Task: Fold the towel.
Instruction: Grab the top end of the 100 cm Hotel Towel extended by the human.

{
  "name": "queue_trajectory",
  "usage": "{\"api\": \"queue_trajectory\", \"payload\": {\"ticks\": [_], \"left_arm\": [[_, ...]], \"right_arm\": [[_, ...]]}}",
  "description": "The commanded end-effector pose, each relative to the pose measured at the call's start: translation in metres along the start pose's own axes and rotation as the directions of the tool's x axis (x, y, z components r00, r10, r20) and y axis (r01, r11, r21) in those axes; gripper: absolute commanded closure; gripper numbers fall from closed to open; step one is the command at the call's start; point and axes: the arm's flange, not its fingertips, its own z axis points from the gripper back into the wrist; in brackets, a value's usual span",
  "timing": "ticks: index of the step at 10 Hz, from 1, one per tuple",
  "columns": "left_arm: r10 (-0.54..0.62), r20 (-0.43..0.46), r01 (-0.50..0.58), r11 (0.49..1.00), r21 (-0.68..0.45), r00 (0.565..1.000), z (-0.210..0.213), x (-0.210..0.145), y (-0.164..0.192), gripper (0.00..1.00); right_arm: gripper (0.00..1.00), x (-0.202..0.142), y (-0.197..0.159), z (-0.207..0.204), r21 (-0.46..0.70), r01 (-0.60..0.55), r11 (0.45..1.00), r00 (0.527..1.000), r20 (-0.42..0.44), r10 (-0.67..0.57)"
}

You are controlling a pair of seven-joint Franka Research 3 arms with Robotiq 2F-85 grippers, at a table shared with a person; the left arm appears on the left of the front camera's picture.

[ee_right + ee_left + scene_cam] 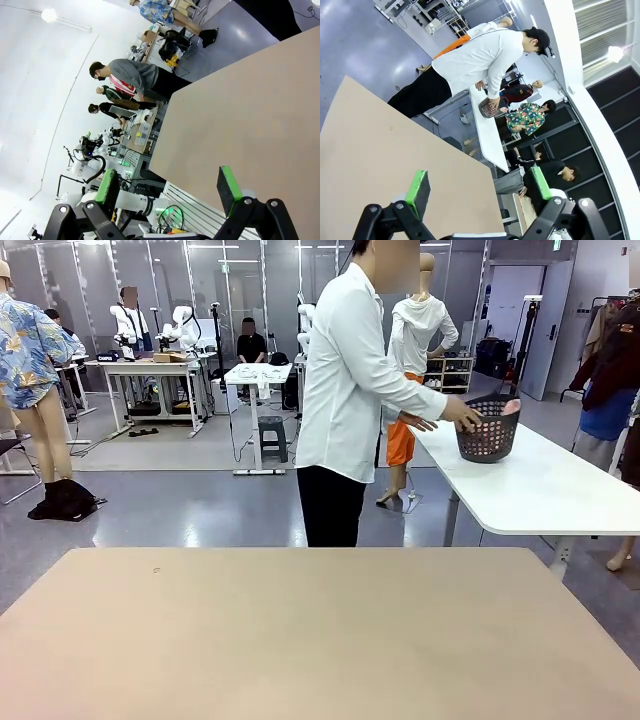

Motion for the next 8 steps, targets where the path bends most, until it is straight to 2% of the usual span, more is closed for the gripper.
{"api": "queue_trajectory", "payload": {"ticks": [1, 8], "left_arm": [[-0.022, 0.002, 0.022, 1.000, -0.017, 1.000, -0.0024, 0.0029, -0.0004, 0.00], [-0.022, 0.002, 0.022, 1.000, -0.017, 1.000, -0.0024, 0.0029, -0.0004, 0.00]], "right_arm": [[0.00, 0.0014, -0.0002, 0.0010, 0.012, -0.020, 1.000, 1.000, 0.008, 0.020], [0.00, 0.0014, -0.0002, 0.0010, 0.012, -0.020, 1.000, 1.000, 0.008, 0.020]]}}
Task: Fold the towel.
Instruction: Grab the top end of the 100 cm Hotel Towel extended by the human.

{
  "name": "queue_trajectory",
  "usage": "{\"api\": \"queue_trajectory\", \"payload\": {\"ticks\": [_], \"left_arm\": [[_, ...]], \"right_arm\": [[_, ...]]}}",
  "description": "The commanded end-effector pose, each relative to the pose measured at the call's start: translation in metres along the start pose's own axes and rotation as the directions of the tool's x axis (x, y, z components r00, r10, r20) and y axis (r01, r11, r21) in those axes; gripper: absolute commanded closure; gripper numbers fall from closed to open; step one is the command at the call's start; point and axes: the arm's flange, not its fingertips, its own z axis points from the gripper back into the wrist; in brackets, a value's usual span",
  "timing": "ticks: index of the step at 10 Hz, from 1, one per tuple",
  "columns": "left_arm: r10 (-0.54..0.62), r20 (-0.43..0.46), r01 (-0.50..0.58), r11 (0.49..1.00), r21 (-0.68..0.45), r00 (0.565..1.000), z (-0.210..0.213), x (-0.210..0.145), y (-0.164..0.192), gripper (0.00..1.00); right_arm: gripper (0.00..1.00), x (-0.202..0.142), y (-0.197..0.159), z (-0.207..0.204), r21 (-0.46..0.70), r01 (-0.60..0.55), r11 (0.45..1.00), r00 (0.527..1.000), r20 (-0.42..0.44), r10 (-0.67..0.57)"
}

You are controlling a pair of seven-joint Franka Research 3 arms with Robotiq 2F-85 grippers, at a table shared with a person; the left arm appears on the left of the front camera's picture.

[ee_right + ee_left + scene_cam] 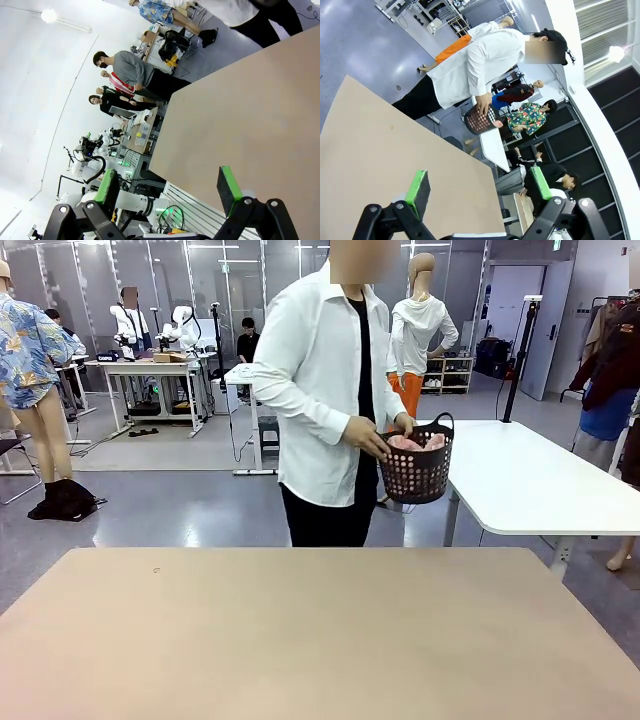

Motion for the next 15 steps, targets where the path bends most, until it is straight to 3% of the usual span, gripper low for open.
{"api": "queue_trajectory", "payload": {"ticks": [1, 15], "left_arm": [[-0.022, 0.004, 0.022, 1.000, -0.022, 1.000, -0.0028, 0.0036, 0.0001, 0.00], [-0.022, 0.004, 0.022, 1.000, -0.022, 1.000, -0.0028, 0.0036, 0.0001, 0.00]], "right_arm": [[0.00, 0.0017, 0.0007, 0.0003, 0.013, -0.023, 1.000, 1.000, 0.007, 0.023], [0.00, 0.0017, 0.0007, 0.0003, 0.013, -0.023, 1.000, 1.000, 0.007, 0.023]]}}
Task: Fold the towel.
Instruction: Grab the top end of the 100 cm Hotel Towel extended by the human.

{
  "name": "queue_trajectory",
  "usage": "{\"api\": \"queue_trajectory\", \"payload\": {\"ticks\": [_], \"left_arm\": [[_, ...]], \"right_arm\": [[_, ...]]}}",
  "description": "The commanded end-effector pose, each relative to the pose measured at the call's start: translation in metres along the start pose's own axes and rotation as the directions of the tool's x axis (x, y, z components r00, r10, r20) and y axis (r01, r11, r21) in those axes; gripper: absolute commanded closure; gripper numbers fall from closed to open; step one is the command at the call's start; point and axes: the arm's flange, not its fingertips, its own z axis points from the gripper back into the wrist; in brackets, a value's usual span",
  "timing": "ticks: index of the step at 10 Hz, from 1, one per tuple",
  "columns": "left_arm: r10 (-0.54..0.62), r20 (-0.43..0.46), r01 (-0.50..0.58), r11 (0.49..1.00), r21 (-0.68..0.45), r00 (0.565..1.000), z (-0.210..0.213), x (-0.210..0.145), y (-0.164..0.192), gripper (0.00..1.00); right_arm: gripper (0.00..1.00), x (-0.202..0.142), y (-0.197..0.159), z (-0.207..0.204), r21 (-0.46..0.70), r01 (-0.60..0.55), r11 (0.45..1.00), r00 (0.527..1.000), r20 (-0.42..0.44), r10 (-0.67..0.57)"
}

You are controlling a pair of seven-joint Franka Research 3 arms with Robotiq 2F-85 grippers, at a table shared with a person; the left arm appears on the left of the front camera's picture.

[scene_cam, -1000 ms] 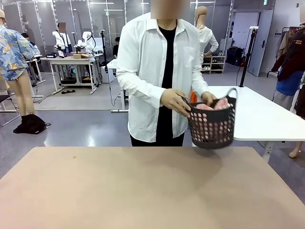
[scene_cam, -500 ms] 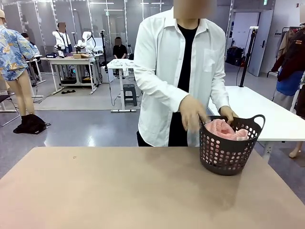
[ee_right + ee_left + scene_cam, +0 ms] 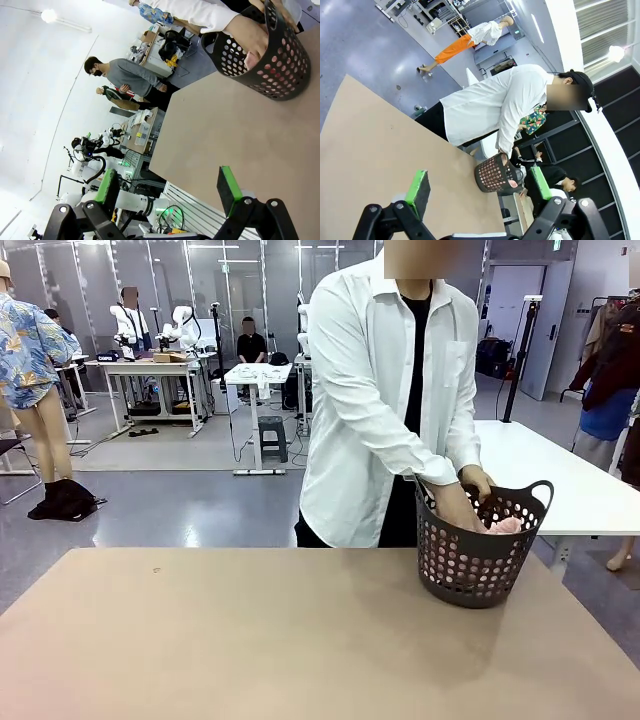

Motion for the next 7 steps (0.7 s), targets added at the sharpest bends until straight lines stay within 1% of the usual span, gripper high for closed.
{"api": "queue_trajectory", "payload": {"ticks": [1, 7], "left_arm": [[-0.022, 0.006, 0.022, 1.000, -0.021, 1.000, -0.0029, 0.0040, 0.0001, 0.00], [-0.022, 0.006, 0.022, 1.000, -0.021, 1.000, -0.0029, 0.0040, 0.0001, 0.00]], "right_arm": [[0.00, 0.0017, 0.0006, 0.0003, 0.012, -0.022, 1.000, 1.000, 0.006, 0.022], [0.00, 0.0017, 0.0006, 0.0003, 0.012, -0.022, 1.000, 1.000, 0.006, 0.022]]}}
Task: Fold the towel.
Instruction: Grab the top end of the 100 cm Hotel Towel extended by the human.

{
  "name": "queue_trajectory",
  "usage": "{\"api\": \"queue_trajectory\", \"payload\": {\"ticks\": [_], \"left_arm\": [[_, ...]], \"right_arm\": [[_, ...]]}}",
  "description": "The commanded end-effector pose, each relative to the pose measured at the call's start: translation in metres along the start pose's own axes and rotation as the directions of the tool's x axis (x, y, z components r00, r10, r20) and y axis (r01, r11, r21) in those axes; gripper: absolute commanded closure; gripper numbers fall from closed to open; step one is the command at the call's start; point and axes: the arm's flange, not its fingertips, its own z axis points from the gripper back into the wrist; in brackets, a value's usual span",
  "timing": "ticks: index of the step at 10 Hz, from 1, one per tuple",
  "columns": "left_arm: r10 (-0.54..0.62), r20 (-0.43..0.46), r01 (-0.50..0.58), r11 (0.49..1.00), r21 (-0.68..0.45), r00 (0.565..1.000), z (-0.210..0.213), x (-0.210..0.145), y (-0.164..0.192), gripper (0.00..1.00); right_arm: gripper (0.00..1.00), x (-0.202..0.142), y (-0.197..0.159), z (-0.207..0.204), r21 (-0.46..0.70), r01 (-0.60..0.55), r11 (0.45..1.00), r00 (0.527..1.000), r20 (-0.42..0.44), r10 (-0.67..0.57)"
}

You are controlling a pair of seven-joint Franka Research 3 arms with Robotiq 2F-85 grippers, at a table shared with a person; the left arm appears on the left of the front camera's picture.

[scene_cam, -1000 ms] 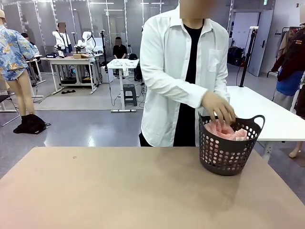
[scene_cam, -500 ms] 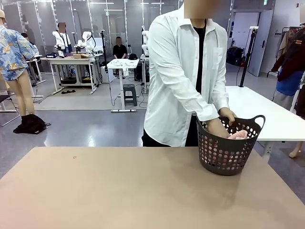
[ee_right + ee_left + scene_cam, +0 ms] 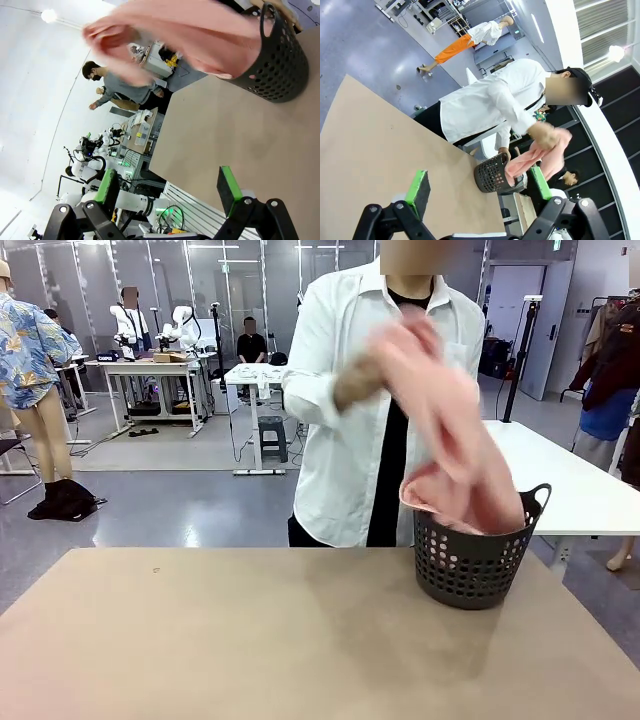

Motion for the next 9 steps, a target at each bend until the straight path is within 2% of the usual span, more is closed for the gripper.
{"api": "queue_trajectory", "payload": {"ticks": [1, 9], "left_arm": [[-0.022, 0.006, 0.022, 1.000, -0.021, 1.000, -0.0030, 0.0041, 0.0002, 0.00], [-0.022, 0.006, 0.022, 1.000, -0.021, 1.000, -0.0030, 0.0041, 0.0002, 0.00]], "right_arm": [[0.00, 0.0018, 0.0006, 0.0002, 0.012, -0.022, 1.000, 1.000, 0.006, 0.022], [0.00, 0.0018, 0.0006, 0.0002, 0.012, -0.022, 1.000, 1.000, 0.006, 0.022]]}}
